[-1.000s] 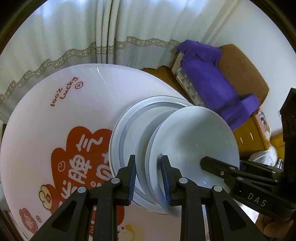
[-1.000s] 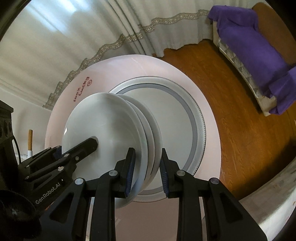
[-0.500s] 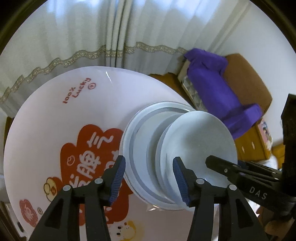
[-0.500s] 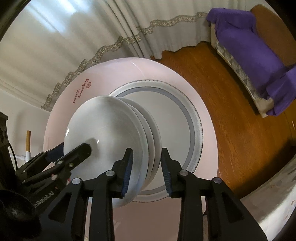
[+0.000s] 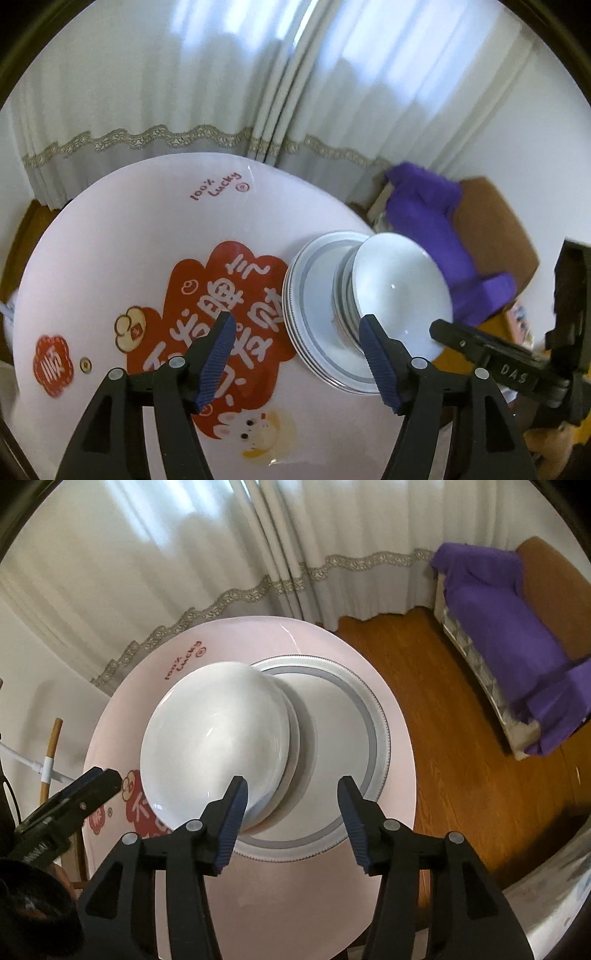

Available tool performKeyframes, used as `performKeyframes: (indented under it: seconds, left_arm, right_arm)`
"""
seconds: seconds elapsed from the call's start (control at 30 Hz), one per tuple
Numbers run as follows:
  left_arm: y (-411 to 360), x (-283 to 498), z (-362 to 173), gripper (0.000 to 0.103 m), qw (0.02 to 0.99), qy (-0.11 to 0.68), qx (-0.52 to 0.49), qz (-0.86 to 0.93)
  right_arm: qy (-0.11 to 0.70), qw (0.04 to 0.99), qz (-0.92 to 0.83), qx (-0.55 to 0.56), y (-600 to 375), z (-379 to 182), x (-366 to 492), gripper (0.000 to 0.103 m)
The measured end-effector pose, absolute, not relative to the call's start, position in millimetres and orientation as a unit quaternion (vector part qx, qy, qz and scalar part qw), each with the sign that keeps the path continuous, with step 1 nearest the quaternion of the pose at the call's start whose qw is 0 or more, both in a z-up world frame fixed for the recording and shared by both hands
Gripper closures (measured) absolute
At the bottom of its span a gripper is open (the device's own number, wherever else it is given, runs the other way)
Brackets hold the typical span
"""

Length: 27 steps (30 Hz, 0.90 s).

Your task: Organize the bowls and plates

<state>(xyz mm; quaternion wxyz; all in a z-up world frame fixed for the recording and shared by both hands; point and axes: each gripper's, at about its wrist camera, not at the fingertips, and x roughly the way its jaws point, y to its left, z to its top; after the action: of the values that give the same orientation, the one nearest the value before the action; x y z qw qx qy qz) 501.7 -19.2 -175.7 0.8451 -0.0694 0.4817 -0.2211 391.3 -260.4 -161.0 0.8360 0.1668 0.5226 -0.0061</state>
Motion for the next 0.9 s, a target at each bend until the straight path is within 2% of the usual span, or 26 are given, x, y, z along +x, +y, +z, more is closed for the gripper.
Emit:
performKeyframes:
  seconds: [0.17,0.33,0.77,0.83,0.9]
  left_arm:
    - [11.3,472.5,-176.3,0.038,0.877,0.432,-0.065,-0.2]
    - [29.8,444.1,-194.8,0.034,0.899,0.401,-0.06,-0.167]
    - [34.3,316.7,-230.1,0.028,0.949,0.298,-0.012,-0.102]
    - [35.2,290.8,-221.2,0.024,0.951,0.294,-0.014,-0.092]
    - [35.8,263.8,-207.7,0.012,0.959,0.274,-0.006,-0.077]
  right_arm:
    - [0.476,0.866,-0.002,0.151,-250.8,-146.2,374.3,0.051]
    - [0.42,0.899,0.029,0.123,-223.9,-137.9,351.0,0.042]
    - [0.334,0.935,0.087,0.086,-189.8,-166.5,260.5,0.037]
    - [0.334,0.935,0.09,0.082,-186.0,-162.8,245.7,0.037]
    - [0.323,0.939,0.096,0.073,-185.3,-154.2,228.2,0.036]
